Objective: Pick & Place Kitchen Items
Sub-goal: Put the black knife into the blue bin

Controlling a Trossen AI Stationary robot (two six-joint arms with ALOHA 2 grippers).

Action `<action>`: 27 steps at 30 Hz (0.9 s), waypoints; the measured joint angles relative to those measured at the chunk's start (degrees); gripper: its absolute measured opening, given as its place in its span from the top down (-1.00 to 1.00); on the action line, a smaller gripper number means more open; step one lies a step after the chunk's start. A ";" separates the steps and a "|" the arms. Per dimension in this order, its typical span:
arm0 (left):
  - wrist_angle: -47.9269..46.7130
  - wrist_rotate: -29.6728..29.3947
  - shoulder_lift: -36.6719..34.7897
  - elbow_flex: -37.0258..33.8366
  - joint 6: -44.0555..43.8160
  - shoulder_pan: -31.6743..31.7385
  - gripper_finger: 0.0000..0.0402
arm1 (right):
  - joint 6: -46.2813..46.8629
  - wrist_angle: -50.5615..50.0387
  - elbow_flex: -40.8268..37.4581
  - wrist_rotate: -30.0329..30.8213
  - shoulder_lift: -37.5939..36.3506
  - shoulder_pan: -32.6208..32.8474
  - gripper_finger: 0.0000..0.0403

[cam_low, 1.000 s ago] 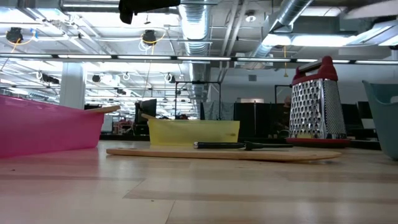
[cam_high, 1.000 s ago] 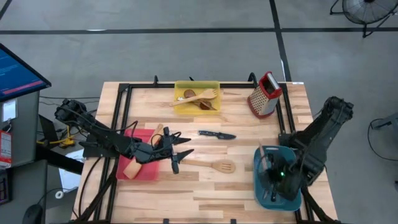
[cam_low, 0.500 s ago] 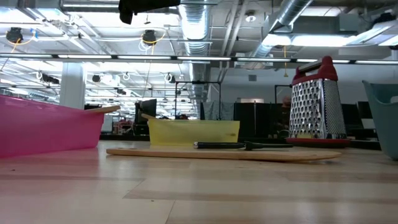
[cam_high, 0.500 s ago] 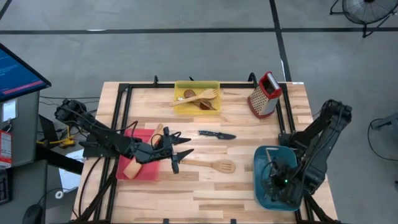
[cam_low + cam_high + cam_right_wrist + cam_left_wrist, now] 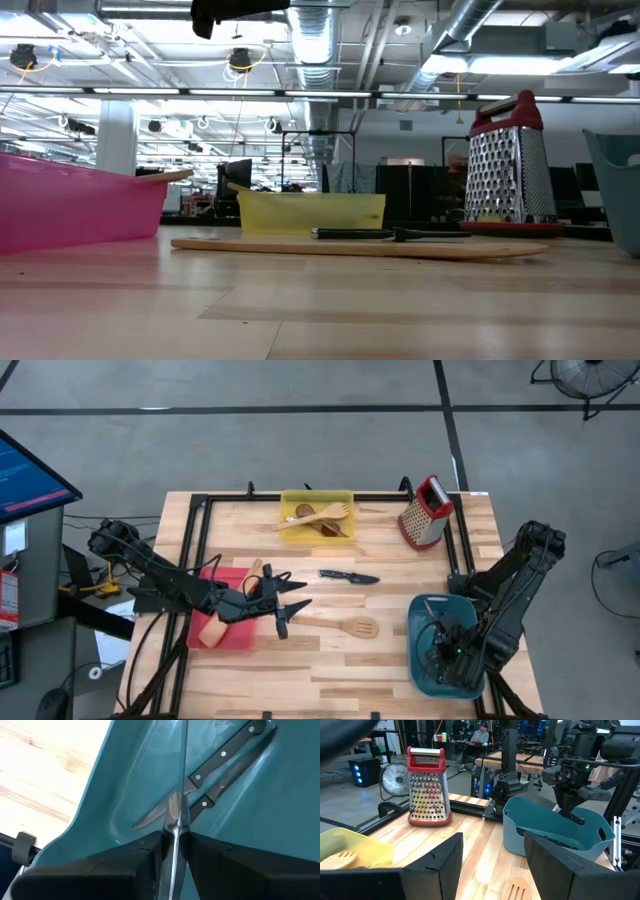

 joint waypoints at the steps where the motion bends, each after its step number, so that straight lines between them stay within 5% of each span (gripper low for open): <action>1: -0.01 0.01 0.00 0.00 0.00 0.00 0.05 | 0.00 -0.05 0.00 -0.01 0.00 0.00 0.65; 27: 0.00 0.24 -0.02 -0.02 0.00 0.00 0.05 | -7.15 1.32 -1.01 -4.69 9.07 -3.74 0.65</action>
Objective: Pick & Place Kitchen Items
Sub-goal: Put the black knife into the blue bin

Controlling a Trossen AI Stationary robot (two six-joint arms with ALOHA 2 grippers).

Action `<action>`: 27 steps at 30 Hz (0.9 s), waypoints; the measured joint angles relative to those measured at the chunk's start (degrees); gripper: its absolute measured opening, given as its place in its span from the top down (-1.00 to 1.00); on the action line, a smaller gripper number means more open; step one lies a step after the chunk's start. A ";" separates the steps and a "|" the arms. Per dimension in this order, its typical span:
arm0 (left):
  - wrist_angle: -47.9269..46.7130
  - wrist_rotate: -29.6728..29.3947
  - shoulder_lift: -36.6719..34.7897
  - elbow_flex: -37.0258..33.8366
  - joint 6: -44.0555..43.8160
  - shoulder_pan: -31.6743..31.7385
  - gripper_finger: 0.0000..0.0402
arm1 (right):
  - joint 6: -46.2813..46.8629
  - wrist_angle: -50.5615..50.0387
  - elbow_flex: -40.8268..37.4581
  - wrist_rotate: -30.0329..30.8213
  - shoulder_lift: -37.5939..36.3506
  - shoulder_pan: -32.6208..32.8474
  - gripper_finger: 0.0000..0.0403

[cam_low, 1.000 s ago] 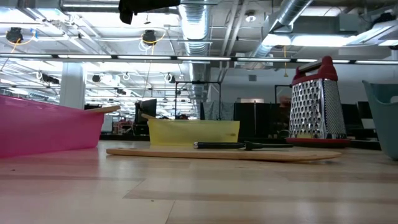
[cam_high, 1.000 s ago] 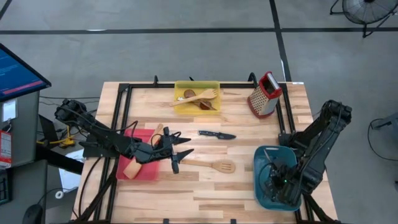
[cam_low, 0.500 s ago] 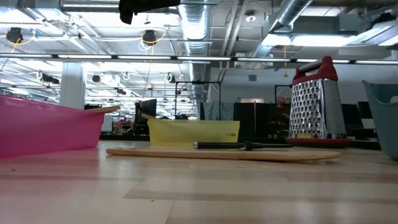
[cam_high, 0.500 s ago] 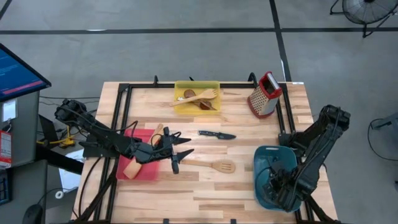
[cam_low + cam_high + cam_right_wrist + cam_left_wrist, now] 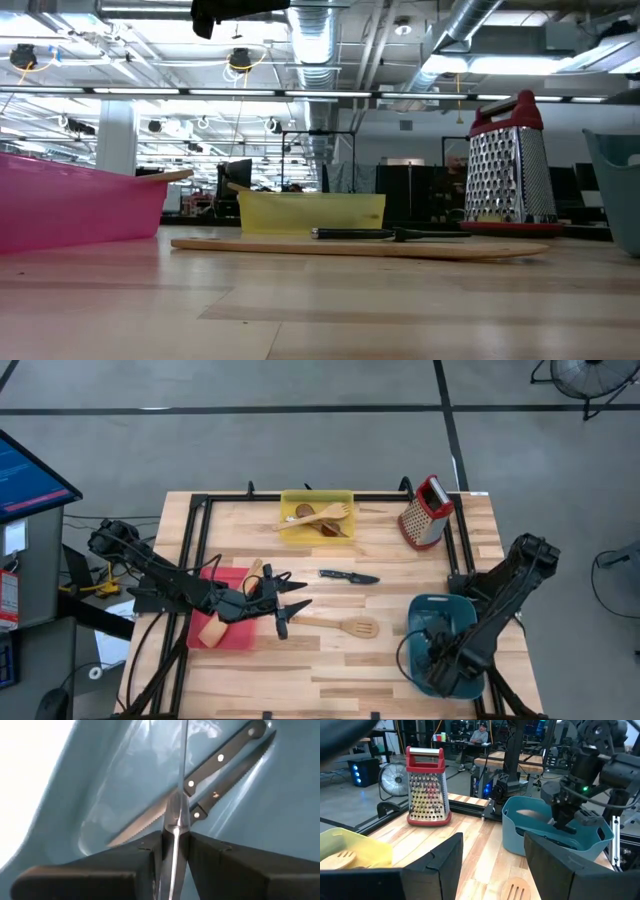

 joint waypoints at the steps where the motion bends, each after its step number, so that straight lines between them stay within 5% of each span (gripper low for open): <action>1: 0.00 0.00 0.00 0.00 -0.01 0.00 0.05 | 0.02 1.19 -0.86 -0.24 0.00 -0.35 0.65; 27: 0.16 0.00 0.00 0.00 0.15 0.11 0.05 | 5.15 15.26 -9.89 -1.51 -0.46 1.45 0.65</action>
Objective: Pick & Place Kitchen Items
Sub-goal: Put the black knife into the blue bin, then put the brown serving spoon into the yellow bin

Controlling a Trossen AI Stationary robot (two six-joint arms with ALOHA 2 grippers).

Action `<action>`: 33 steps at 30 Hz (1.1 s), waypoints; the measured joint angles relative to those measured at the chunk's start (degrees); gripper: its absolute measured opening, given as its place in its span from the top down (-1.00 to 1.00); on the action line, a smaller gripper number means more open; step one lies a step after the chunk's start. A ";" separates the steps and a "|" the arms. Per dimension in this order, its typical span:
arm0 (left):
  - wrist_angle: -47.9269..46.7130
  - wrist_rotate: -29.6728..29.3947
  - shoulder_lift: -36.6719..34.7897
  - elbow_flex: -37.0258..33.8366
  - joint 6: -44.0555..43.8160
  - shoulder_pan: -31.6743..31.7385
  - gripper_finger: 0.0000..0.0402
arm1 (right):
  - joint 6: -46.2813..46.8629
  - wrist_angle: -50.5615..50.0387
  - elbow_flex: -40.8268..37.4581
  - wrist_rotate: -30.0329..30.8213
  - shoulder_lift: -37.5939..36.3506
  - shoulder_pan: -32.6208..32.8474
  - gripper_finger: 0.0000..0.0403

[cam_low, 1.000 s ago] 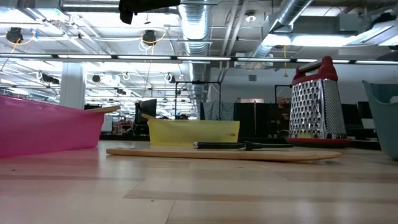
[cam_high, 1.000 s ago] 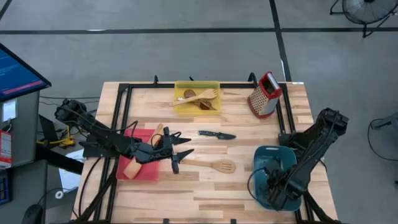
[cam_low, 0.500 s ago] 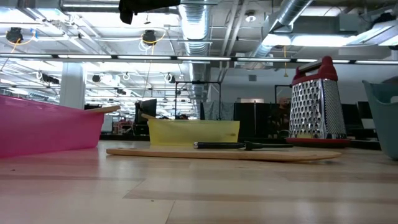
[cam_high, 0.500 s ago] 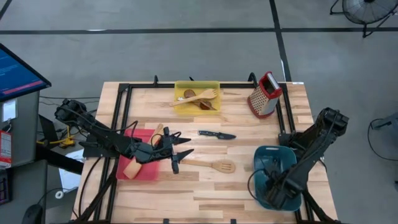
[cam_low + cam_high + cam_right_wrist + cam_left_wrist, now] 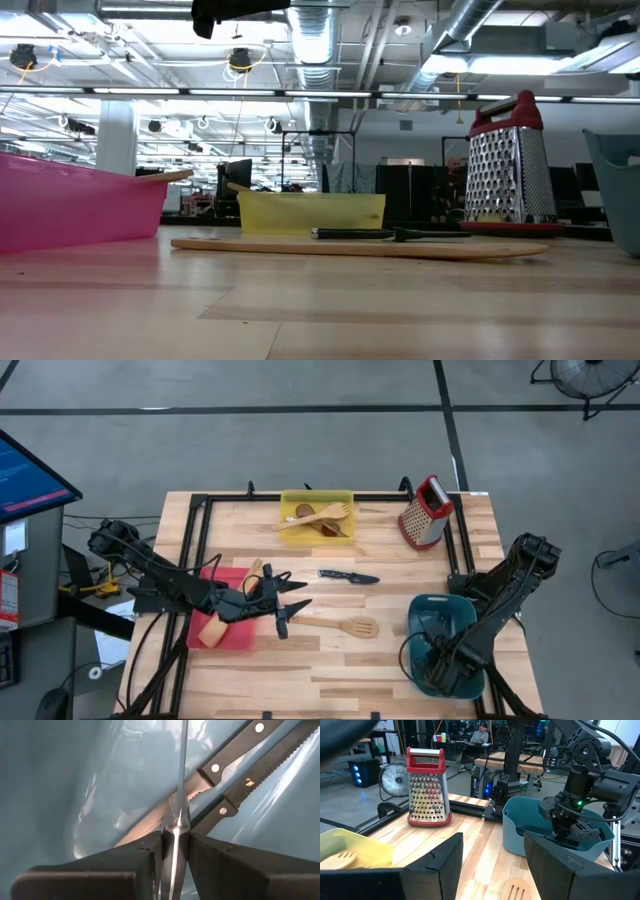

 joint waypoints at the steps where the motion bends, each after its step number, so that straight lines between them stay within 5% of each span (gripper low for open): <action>1: 0.04 0.00 0.00 0.00 0.00 0.00 0.05 | 0.01 0.02 0.00 -0.02 0.00 0.00 0.65; 17: 0.30 -0.02 0.00 0.00 0.00 0.00 0.05 | 0.13 -1.22 0.00 -0.01 0.00 -0.11 0.44; 33: 0.33 1.05 0.00 0.00 -0.11 0.02 -0.03 | -4.56 -12.68 6.64 4.63 -5.75 -0.04 -0.21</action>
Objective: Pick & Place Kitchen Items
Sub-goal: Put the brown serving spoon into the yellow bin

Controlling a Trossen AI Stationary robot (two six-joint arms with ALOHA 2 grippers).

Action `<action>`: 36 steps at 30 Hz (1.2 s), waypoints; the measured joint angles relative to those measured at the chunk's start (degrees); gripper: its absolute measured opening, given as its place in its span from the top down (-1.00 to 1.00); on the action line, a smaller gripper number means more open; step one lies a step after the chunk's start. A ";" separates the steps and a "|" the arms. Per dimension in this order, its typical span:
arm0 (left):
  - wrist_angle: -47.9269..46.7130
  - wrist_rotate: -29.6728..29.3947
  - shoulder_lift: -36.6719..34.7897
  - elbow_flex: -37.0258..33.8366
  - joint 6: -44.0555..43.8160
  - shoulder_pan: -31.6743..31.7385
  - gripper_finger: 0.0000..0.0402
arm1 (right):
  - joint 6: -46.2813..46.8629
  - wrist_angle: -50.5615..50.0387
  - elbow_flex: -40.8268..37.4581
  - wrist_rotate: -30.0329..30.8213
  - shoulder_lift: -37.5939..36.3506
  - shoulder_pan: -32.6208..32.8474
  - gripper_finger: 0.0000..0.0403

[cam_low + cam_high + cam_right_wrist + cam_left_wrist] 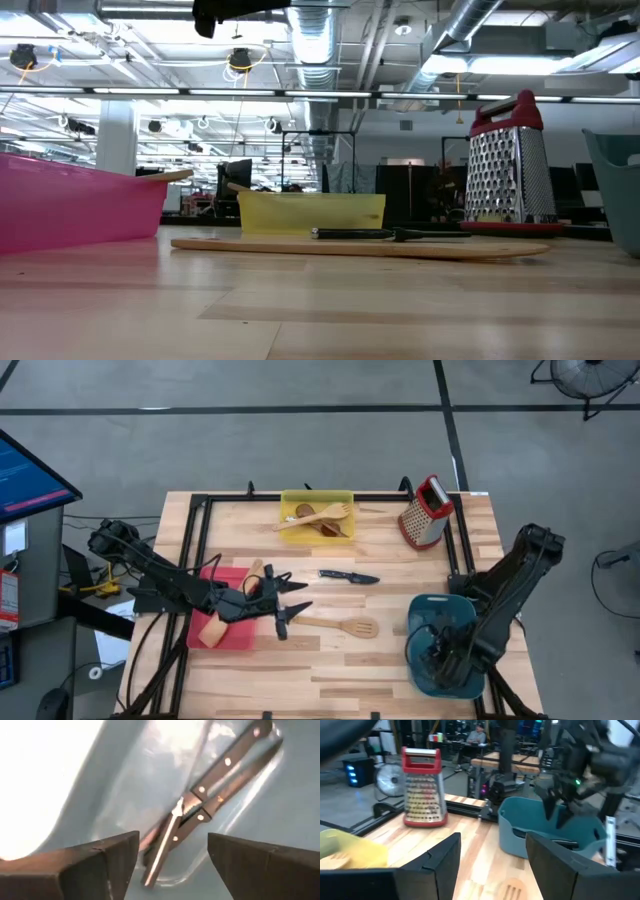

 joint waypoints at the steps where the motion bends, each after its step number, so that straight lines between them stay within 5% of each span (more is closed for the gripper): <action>1: 0.00 1.08 0.00 0.00 -0.02 0.00 -0.04 | 0.00 -0.65 0.77 1.27 -1.08 0.00 -0.21; 7: -0.02 5.19 0.00 0.00 -0.02 0.00 -0.13 | -2.33 2.77 2.91 16.50 -7.21 0.15 -0.21; 14: -0.02 7.69 0.00 0.00 -0.05 -0.02 -0.12 | -20.44 19.55 2.91 33.15 -10.16 -0.23 -0.21; 27: -0.04 7.92 0.00 0.00 -0.65 -0.02 -0.13 | -57.27 51.88 2.91 35.03 -9.55 -3.90 -0.21; 36: -0.04 7.92 0.00 0.00 -1.38 -0.02 -0.13 | -62.63 55.07 2.91 34.86 -9.55 -5.76 -0.21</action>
